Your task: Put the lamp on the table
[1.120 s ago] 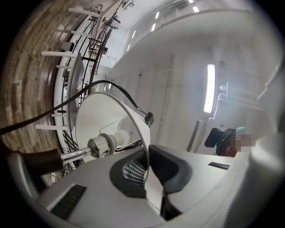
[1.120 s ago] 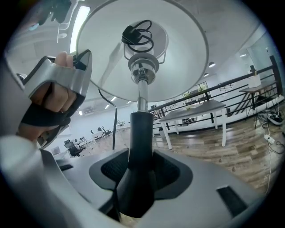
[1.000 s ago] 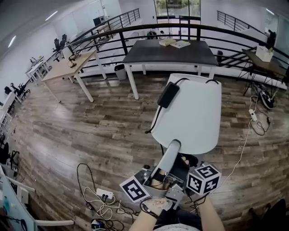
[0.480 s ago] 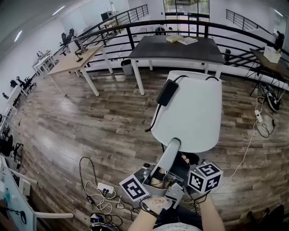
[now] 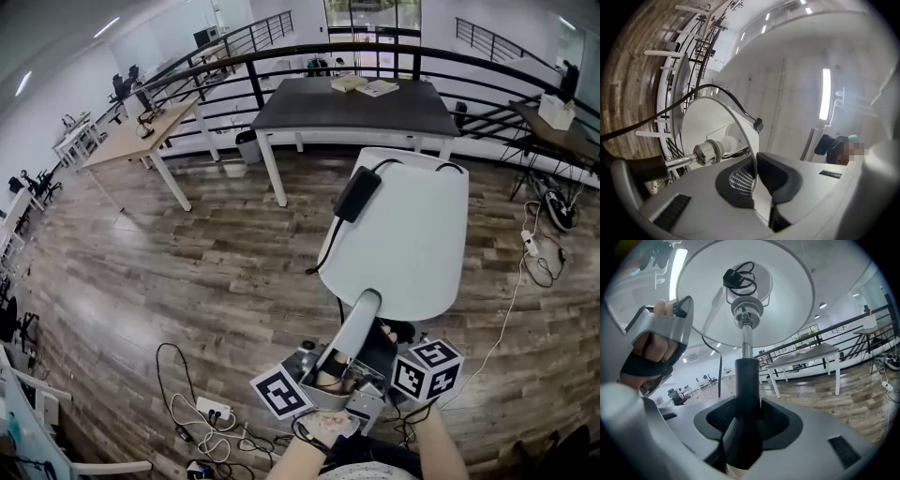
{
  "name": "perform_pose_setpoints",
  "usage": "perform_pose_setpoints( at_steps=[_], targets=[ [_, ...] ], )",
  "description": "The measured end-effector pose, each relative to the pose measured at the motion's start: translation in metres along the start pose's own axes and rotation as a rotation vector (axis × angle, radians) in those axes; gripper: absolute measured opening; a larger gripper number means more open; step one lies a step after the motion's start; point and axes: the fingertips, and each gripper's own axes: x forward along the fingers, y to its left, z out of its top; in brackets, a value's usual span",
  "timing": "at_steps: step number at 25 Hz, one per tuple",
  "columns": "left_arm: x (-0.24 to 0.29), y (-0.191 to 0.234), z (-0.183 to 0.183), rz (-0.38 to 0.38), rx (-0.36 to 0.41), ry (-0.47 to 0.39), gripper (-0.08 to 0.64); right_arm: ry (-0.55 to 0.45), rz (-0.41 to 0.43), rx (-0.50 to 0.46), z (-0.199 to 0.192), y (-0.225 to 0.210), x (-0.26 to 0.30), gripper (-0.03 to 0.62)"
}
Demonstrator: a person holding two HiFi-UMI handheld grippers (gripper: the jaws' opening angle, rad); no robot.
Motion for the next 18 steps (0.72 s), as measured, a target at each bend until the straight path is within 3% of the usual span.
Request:
perform_pose_setpoints(
  at_steps=[6, 18],
  targets=[
    [0.025, 0.035, 0.037, -0.008, -0.031, 0.018, 0.021, -0.004, -0.033, 0.003, 0.024, -0.024, 0.044, 0.193],
    [0.072, 0.090, 0.145, -0.040, -0.036, 0.047, 0.021, -0.030, -0.055, -0.001, 0.083, -0.042, 0.165, 0.193]
  ],
)
